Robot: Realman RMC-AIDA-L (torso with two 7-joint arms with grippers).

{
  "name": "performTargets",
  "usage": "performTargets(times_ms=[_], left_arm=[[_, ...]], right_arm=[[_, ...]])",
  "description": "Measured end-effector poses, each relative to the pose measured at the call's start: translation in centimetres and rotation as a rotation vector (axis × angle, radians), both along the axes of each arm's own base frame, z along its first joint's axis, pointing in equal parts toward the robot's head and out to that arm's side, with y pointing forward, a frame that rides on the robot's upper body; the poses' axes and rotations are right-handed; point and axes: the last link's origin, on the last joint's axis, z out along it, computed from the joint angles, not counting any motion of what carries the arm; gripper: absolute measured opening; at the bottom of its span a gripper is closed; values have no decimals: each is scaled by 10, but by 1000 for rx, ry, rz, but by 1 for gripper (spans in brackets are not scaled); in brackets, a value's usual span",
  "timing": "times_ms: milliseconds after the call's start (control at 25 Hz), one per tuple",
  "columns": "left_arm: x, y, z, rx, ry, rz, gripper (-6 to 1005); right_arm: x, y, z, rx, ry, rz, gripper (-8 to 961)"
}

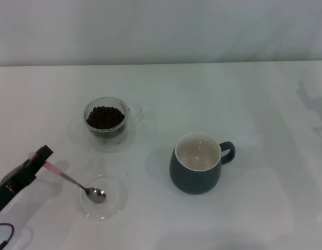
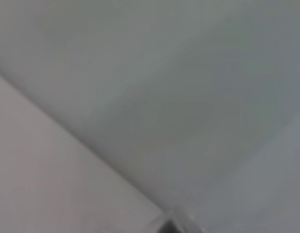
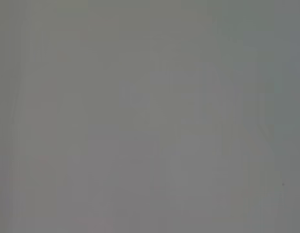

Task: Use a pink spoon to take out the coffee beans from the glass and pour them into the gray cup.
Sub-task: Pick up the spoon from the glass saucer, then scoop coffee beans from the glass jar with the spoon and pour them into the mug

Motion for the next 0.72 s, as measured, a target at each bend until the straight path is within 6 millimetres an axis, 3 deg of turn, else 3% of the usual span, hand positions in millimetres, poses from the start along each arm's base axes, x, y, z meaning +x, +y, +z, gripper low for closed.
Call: performTargets(times_ms=[360,720], left_arm=[[17,15,31,130,-57,-112,138],[48,70,57,278,-54,-192,138]], right_arm=[[1,-2,-1,0,3,-3,874],[1,-5,-6,-11,12,-2,874]])
